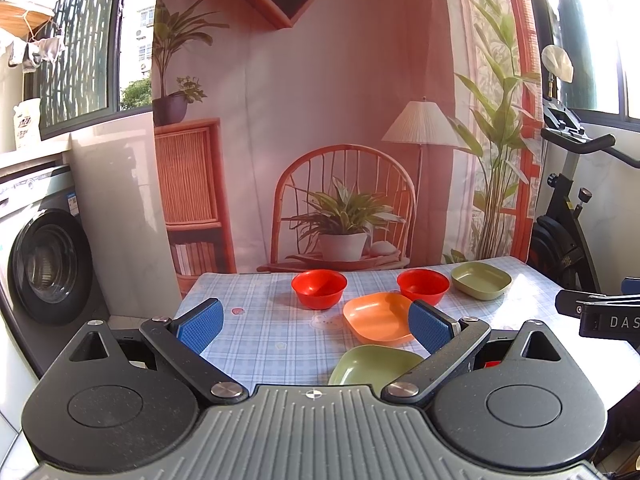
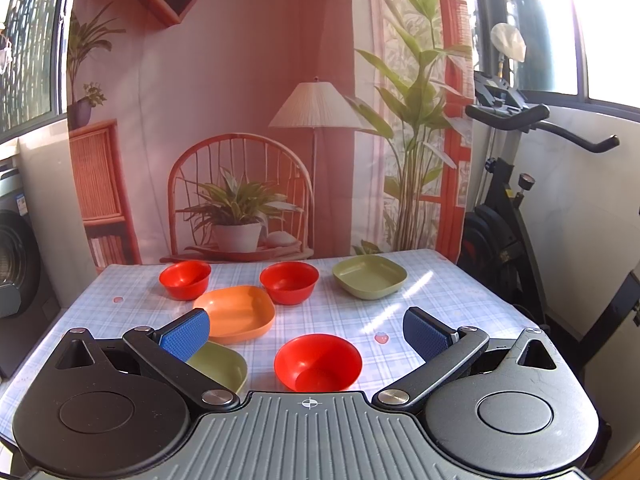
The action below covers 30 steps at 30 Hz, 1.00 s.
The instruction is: Organize plates and bowls
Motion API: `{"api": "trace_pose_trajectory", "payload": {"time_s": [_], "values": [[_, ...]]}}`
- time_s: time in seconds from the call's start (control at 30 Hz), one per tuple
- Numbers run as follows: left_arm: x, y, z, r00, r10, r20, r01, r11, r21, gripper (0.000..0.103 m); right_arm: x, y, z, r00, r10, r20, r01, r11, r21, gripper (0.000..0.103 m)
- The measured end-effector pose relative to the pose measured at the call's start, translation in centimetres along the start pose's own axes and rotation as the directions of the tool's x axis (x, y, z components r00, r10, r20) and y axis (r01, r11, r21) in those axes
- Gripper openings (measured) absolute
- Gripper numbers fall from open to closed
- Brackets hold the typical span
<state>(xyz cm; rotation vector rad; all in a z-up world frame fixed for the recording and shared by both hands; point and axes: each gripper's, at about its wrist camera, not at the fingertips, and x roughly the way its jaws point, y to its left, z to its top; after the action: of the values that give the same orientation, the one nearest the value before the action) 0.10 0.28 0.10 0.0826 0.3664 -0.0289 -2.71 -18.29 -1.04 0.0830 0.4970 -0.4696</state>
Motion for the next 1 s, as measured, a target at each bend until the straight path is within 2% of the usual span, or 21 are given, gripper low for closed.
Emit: {"api": "trace_pose_trajectory", "payload": {"time_s": [1.0], "values": [[0.07, 0.05, -0.11, 1.000, 0.000, -0.004, 0.000, 1.000, -0.003, 0.100, 0.38, 0.02, -0.23, 1.000, 0.000, -0.008, 0.000, 1.000, 0.001, 0.103]]}}
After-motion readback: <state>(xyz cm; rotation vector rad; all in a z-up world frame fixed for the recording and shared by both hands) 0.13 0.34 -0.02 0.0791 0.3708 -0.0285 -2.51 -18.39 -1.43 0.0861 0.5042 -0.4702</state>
